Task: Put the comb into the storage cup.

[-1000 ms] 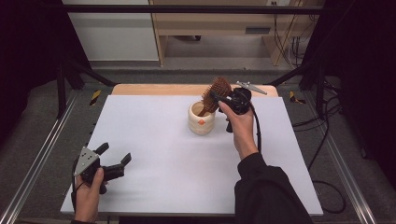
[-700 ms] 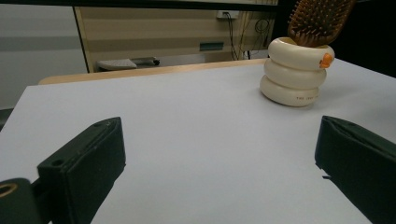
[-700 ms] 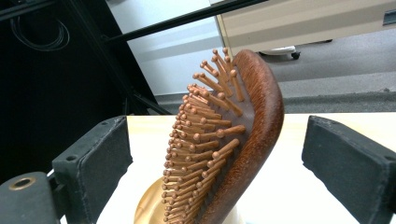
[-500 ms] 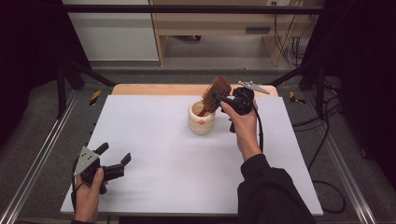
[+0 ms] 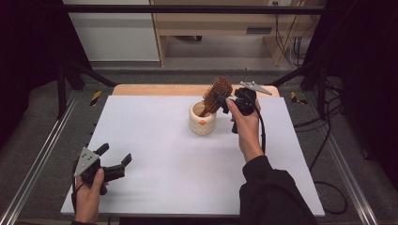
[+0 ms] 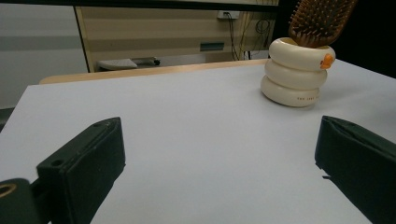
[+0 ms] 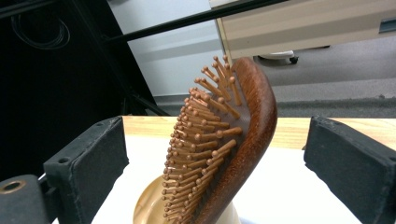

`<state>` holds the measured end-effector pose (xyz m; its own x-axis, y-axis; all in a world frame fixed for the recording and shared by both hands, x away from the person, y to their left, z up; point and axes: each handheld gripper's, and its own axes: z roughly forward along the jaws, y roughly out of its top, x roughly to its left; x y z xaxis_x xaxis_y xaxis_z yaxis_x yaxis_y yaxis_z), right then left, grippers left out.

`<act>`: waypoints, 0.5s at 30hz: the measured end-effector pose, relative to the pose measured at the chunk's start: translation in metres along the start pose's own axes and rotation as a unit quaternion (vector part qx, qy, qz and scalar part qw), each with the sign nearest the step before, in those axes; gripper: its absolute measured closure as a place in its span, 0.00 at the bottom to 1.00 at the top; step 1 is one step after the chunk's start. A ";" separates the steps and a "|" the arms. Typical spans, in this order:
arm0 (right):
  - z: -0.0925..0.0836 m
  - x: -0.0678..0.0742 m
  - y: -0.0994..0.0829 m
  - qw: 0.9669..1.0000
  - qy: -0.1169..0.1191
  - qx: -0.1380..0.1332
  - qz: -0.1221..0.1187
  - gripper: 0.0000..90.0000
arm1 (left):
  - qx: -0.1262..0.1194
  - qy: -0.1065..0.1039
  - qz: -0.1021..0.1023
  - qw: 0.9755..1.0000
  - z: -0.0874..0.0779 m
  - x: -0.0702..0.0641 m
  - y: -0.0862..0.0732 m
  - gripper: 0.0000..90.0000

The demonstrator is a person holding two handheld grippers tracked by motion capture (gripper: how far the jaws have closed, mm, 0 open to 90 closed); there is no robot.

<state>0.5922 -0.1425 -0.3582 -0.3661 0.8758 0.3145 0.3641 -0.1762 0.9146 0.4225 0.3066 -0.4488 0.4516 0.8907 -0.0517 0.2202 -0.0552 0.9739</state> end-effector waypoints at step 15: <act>-0.006 -0.001 0.003 1.000 0.008 -0.010 -0.004 0.07 | -0.001 0.001 -0.001 1.000 0.000 0.000 0.000 0.02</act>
<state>0.5882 -0.1463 -0.3545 -0.3823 0.8700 0.3114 0.3444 -0.1785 0.9217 0.4225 0.3071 -0.4486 0.4501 0.8914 -0.0532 0.2196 -0.0527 0.9742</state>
